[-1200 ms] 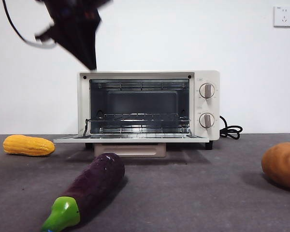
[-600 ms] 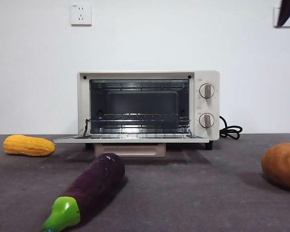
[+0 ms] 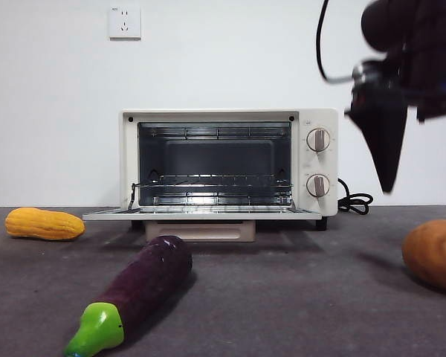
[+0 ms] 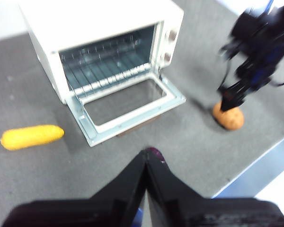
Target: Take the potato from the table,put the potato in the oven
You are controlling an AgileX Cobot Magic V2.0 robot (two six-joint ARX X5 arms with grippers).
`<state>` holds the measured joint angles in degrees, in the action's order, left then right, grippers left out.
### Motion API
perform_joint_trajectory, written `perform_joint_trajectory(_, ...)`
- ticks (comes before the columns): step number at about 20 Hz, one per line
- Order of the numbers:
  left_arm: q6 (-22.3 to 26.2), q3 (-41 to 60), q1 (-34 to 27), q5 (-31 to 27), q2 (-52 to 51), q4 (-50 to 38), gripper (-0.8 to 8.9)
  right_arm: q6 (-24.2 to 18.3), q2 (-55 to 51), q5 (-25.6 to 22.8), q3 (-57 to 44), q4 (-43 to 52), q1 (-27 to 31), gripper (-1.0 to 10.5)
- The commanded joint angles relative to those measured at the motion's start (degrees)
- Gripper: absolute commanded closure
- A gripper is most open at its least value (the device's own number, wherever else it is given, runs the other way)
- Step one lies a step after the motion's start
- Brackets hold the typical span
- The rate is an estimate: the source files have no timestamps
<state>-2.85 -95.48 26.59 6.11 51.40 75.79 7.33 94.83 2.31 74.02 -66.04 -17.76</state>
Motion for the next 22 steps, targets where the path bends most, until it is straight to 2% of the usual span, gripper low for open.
perform_joint_trajectory(1,-0.87,0.48,0.13,-0.17,-2.1,-0.26,8.19,0.59,2.99,-0.24,-0.04,1.01,-0.24,4.1)
perform_joint_trajectory(9,-1.6,0.48,0.13,-0.15,-3.26,-0.26,8.19,1.7,9.79,-0.9,-0.09,1.7,-0.24,4.2)
perform_joint_trajectory(10,-1.57,0.48,0.13,-0.17,-3.26,-0.26,8.19,1.73,10.05,-0.94,-0.11,1.77,-0.24,4.8)
perform_joint_trajectory(13,-1.57,0.48,0.13,-0.15,-3.28,-0.26,8.19,2.14,10.25,-1.88,-0.17,1.9,-0.24,7.9)
perform_joint_trajectory(14,-1.55,0.48,0.13,-0.17,-3.26,-0.26,8.19,2.14,10.27,-2.25,-0.26,1.95,-0.24,8.6)
perform_joint_trajectory(15,-1.55,0.48,0.13,-0.17,-3.26,-0.26,8.19,2.12,10.27,-2.34,-0.63,1.99,-0.22,8.9)
perform_joint_trajectory(20,-1.49,0.48,0.13,-0.17,-3.28,-0.26,8.19,1.03,9.05,-2.19,-1.53,-0.94,-0.24,8.9)
perform_joint_trajectory(22,-1.46,0.48,0.13,-0.17,-3.3,-0.26,8.19,1.03,5.33,1.42,-1.53,-1.88,-0.28,8.9)
